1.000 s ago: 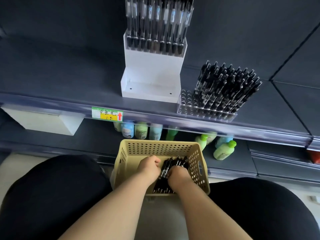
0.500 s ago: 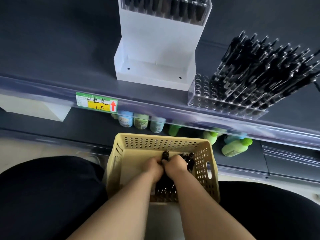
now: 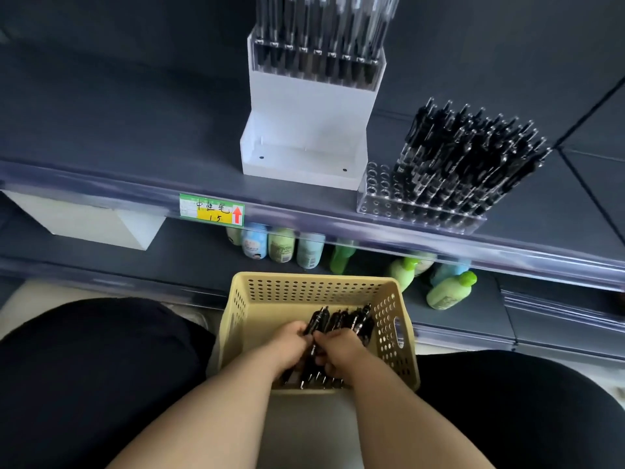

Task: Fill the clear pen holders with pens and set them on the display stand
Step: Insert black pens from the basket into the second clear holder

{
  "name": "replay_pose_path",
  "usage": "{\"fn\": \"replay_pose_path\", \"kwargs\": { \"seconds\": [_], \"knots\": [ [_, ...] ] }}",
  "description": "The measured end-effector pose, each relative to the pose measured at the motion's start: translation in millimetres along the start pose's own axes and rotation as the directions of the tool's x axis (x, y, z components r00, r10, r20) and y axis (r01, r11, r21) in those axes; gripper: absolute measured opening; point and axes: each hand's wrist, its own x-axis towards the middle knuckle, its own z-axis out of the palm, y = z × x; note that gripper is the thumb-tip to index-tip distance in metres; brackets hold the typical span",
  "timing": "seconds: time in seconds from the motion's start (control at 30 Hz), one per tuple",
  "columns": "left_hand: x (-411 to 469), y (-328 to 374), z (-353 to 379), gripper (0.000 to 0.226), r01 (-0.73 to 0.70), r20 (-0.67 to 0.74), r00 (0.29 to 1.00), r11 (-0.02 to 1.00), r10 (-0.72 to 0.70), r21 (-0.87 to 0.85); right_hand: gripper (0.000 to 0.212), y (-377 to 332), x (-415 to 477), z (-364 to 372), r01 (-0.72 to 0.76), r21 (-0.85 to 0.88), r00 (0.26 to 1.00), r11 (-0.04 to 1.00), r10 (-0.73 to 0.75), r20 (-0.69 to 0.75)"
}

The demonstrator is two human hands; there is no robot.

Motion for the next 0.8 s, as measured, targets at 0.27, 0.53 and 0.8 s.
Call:
{"fn": "replay_pose_path", "kwargs": {
  "seconds": [0.27, 0.53, 0.8],
  "knots": [
    [-26.8, 2.7, -10.2, 0.014, -0.067, -0.108, 0.991, 0.992, 0.078, 0.108, 0.005, 0.9, -28.4, 16.2, -0.007, 0.108, 0.997, 0.994, -0.002, 0.079],
    [-22.1, -1.9, -8.3, 0.022, -0.023, -0.148, 0.988, 0.996, 0.037, 0.091, 0.007, -5.2, -43.5, 26.1, -0.051, 0.169, 0.997, 0.984, 0.039, 0.074],
    [-63.4, 66.0, -24.4, 0.027, -0.155, -0.395, 0.880, 0.945, 0.264, 0.288, 0.031, -43.7, -55.2, 5.6, 0.321, -0.334, 0.883, 0.886, -0.407, -0.232]
  ]
}}
